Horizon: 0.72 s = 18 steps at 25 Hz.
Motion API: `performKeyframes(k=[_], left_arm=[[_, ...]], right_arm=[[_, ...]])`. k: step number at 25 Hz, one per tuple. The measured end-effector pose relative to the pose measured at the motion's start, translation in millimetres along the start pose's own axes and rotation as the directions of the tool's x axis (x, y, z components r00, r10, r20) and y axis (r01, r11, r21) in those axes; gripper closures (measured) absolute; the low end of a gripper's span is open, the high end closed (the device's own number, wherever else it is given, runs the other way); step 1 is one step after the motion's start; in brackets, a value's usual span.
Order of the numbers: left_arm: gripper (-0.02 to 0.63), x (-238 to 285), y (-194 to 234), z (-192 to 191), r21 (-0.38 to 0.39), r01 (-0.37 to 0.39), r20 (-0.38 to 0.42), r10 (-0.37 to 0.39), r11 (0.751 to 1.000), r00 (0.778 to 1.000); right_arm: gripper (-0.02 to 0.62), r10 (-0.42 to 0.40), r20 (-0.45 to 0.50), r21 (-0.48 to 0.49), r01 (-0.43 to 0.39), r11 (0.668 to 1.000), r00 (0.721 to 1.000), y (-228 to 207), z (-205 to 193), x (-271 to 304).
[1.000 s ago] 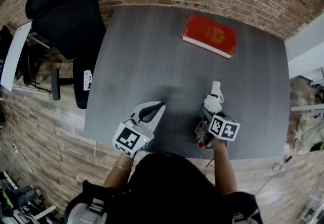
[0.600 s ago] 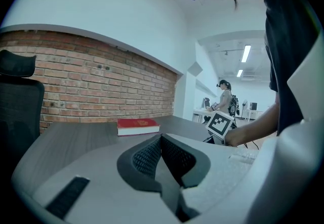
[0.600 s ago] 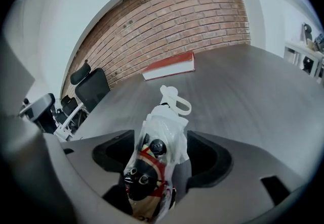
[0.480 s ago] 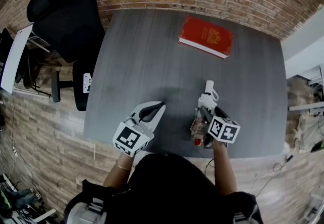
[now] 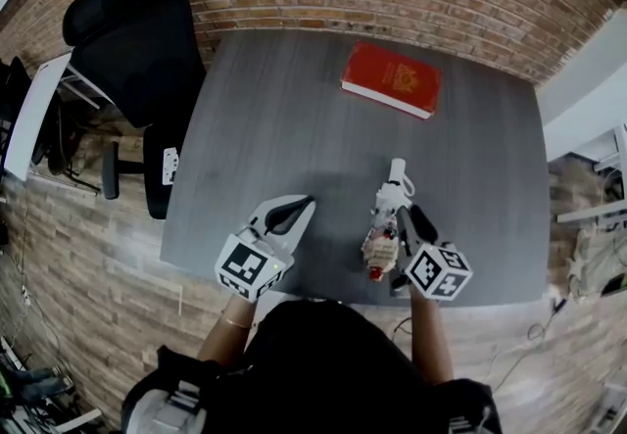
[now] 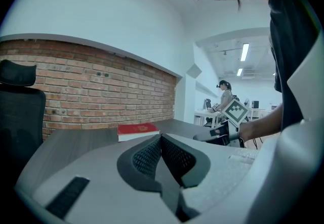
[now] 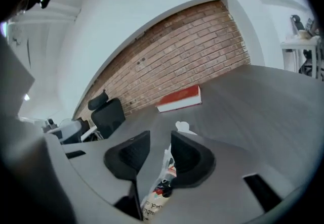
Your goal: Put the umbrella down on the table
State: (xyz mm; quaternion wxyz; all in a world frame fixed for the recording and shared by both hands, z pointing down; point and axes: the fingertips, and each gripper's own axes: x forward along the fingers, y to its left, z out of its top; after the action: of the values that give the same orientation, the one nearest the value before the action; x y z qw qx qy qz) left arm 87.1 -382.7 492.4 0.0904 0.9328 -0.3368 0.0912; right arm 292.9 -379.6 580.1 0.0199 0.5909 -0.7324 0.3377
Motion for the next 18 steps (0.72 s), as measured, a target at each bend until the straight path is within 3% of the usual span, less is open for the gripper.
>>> performKeyframes(k=[2, 5, 9, 18], left_arm=[[0.604, -3.8, -3.0, 3.0, 0.004, -0.005, 0.004, 0.005, 1.000, 1.000], [0.604, -9.0, -9.3, 6.3, 0.012, -0.015, 0.006, 0.015, 1.000, 1.000], [0.604, -16.4, -20.0, 8.2, 0.021, -0.019, 0.013, 0.019, 1.000, 1.000], [0.604, -35.3, -38.3, 6.4, 0.027, -0.035, 0.015, 0.034, 0.999, 0.999]], right_arm=[[0.513, 0.031, 0.069, 0.015, -0.032, 0.999, 0.997, 7.5, 10.7, -11.7], [0.598, 0.021, 0.135, -0.028, -0.018, 0.999, 0.991, 10.7, 22.7, -30.7], [0.598, 0.038, 0.136, -0.094, -0.025, 0.995, 0.990, 13.7, 16.6, -44.2], [0.599, 0.032, 0.170, -0.132, -0.010, 0.991, 0.985, 21.2, 14.1, -71.2]])
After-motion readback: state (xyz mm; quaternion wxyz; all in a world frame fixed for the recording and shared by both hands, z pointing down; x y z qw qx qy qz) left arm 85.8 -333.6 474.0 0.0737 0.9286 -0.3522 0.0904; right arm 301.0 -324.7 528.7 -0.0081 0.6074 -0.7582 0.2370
